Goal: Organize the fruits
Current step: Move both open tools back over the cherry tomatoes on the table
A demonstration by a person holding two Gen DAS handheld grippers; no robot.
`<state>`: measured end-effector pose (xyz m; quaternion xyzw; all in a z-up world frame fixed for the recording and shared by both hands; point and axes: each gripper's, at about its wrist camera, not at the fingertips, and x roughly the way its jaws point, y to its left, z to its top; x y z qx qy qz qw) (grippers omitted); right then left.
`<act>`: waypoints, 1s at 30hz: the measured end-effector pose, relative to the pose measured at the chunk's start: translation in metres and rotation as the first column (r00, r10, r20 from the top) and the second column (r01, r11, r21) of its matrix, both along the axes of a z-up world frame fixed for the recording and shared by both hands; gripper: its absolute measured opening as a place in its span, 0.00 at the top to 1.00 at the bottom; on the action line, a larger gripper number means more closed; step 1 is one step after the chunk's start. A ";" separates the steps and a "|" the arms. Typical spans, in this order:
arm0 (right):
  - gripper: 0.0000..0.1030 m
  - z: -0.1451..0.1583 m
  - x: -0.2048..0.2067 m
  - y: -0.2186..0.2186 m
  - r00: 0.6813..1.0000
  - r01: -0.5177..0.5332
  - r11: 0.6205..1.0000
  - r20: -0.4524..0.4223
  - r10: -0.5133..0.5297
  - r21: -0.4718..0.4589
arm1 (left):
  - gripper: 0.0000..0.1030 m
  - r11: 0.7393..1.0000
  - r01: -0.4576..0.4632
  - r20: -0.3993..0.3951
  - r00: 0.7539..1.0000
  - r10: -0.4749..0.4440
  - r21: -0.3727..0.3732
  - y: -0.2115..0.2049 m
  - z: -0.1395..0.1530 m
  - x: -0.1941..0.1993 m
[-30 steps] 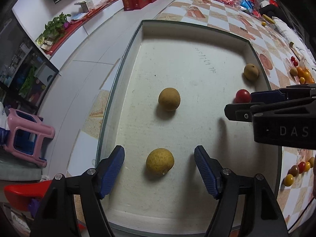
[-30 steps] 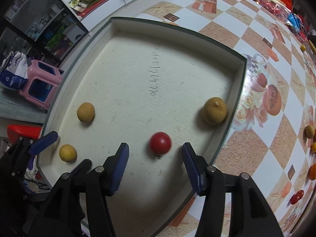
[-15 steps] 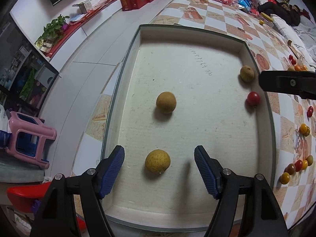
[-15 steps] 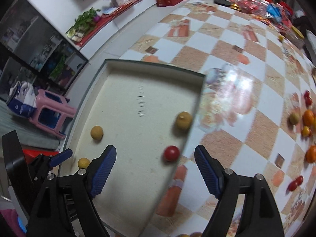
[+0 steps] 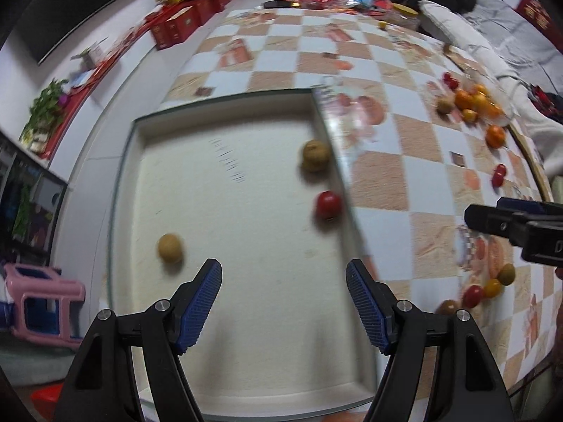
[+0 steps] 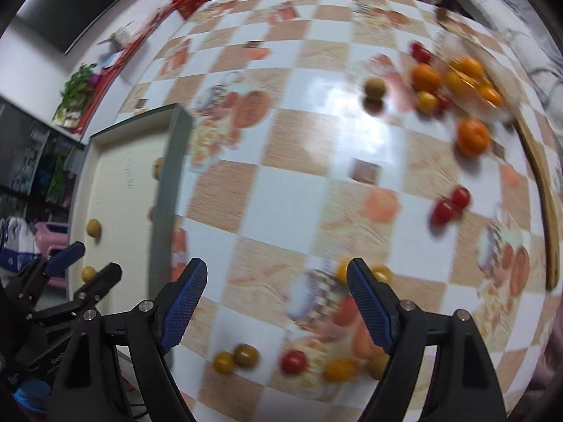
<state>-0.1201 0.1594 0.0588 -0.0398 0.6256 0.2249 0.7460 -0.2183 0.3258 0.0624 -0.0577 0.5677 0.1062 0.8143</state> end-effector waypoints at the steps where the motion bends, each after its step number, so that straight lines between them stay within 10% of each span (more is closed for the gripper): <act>1: 0.18 -0.002 0.001 -0.011 1.000 0.023 1.000 -0.004 -0.023 -0.009 | 0.28 1.000 0.026 0.002 1.000 -0.026 -0.003 -0.010 0.001 0.005; 14: 0.18 -0.016 0.019 -0.120 0.962 0.271 0.961 -0.016 -0.273 -0.059 | 0.28 0.969 0.226 -0.024 0.973 -0.229 -0.099 -0.109 -0.015 0.061; 30: 0.30 -0.030 0.070 -0.148 0.969 0.245 0.969 -0.002 -0.245 -0.042 | 0.28 0.934 0.351 -0.051 0.934 -0.354 -0.059 -0.149 -0.042 0.086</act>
